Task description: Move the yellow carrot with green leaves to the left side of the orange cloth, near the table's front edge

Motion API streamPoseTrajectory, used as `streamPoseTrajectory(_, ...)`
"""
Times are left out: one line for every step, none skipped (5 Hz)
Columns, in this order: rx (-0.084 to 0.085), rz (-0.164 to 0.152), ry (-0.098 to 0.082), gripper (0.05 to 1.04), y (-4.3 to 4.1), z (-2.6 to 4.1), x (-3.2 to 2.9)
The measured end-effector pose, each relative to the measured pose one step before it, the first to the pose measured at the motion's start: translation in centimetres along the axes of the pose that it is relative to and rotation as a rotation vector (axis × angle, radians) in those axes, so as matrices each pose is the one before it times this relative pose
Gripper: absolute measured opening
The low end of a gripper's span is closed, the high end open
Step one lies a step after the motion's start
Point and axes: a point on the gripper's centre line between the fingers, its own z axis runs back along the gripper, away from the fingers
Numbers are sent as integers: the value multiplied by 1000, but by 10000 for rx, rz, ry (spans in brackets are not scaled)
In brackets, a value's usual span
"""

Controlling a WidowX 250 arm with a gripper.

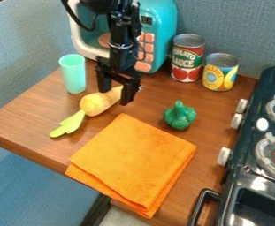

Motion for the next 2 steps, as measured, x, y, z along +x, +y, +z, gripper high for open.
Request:
streamPoseTrajectory(142, 136, 214, 950, 805, -643, -135)
streamPoseTrajectory(-114, 254, 248, 702, 1136, -970, -511)
